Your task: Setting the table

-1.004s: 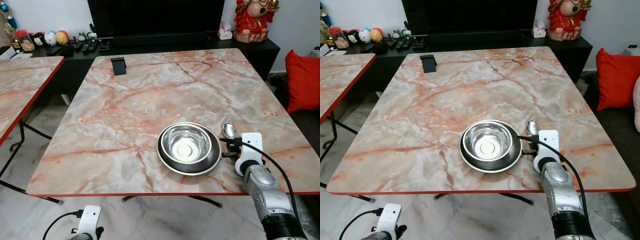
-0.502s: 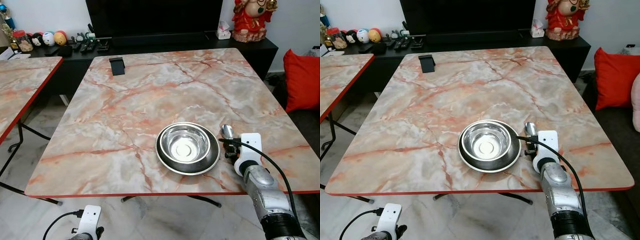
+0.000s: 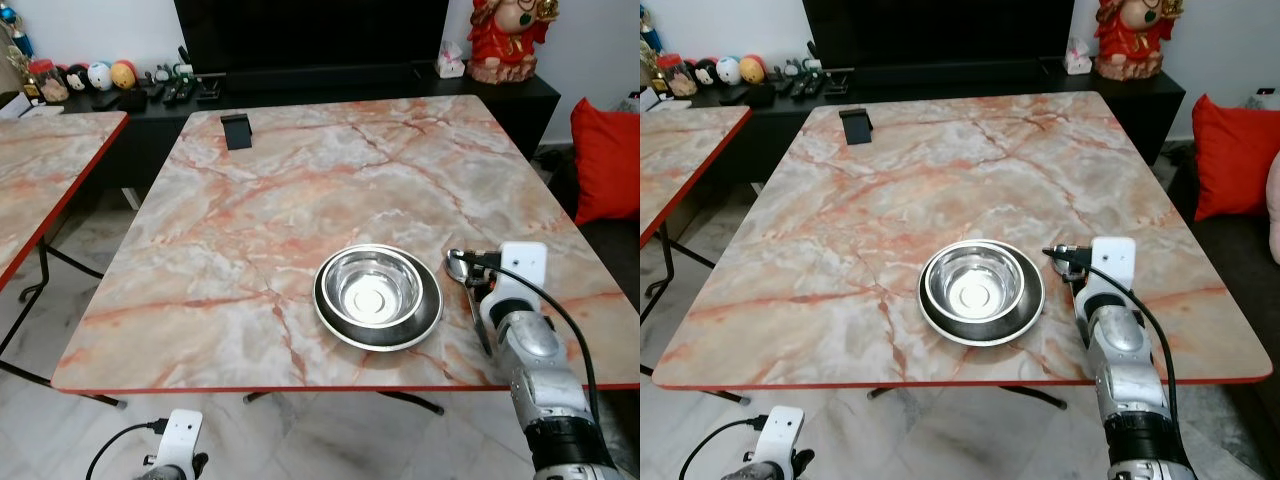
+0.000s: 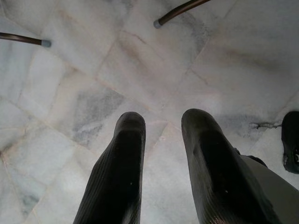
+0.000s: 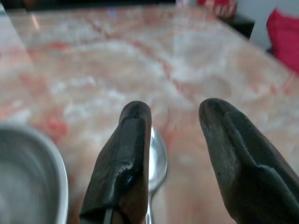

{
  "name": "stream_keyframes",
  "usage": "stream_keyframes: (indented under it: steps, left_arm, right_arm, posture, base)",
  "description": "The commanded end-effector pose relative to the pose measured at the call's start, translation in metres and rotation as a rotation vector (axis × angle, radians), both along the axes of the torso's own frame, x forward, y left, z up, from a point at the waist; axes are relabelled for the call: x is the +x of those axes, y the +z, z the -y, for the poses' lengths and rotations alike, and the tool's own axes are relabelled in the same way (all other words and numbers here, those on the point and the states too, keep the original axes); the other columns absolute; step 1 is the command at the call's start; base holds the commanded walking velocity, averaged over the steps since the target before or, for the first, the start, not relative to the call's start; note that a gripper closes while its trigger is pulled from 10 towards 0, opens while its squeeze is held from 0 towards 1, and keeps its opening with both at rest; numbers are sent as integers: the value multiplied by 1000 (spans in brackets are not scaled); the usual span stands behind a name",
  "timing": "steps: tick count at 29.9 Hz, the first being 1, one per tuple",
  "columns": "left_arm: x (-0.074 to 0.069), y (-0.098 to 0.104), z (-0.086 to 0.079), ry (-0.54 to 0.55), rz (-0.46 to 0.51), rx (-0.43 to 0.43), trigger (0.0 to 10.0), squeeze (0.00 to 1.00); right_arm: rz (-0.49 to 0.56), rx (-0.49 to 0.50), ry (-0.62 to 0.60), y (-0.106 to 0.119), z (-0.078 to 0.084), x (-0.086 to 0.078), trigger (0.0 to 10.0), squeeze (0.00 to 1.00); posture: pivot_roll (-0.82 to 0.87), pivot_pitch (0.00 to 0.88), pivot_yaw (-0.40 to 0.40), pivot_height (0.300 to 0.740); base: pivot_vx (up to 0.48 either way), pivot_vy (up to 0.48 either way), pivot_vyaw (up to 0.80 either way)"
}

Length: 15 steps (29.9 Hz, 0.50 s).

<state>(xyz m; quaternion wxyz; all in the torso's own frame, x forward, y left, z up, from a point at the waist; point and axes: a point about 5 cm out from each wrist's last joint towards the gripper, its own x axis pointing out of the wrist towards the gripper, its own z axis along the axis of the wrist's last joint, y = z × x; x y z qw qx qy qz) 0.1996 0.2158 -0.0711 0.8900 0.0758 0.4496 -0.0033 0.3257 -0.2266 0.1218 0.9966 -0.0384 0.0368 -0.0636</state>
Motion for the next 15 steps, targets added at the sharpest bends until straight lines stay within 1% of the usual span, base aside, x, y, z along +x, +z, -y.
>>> stream_keyframes:
  steps: [1, 5, 7, 8, 9, 11, 12, 13, 15]
  left_arm:
    - [-2, 0, -5, -11, -12, 19, 10000, 0]
    - [-2, 0, -5, -12, -11, 20, 10000, 0]
    - [-2, 0, -5, -12, -10, 21, 10000, 0]
    - [-1, 0, -5, -12, -9, 22, 10000, 0]
    - [-1, 0, -5, -13, -7, 23, 10000, 0]
    - [-1, 0, -5, -13, -6, 23, 10000, 0]
    - [-1, 1, -5, -14, -4, 24, 10000, 0]
    - [-1, 1, -5, -15, -3, 24, 10000, 0]
    - [0, 1, -5, -15, -1, 26, 10000, 0]
  right_arm:
    - [93, 4, -12, 20, 1, 3, 10000, 0]
    - [256, 15, -31, 48, 2, -3, 10000, 0]
    - [279, -6, -56, 52, 4, -7, 10000, 0]
    - [315, 5, -49, 53, 3, -12, 10000, 0]
    - [381, 7, -55, 54, 4, -25, 10000, 0]
    - [407, 0, -62, 53, 6, -32, 10000, 0]
    - [409, -13, -69, 50, 7, -39, 10000, 0]
    - [407, -21, -75, 49, 8, -42, 10000, 0]
    - [402, -27, -59, 46, 5, -50, 10000, 0]
  posture:
    - [-48, 0, 82, 740]
    - [-51, 0, 84, 740]
    - [-51, 0, 84, 740]
    - [-57, 0, 85, 740]
    - [-59, 0, 85, 740]
    - [-57, 0, 83, 740]
    - [-56, 0, 82, 740]
    - [-56, 0, 82, 740]
    - [-66, 0, 84, 740]
  base:
    - [0, 0, 0]
    - [0, 0, 0]
    - [0, 0, 0]
    - [0, 0, 0]
    - [0, 0, 0]
    - [0, 0, 0]
    - [0, 0, 0]
    - [0, 0, 0]
    - [0, 0, 0]
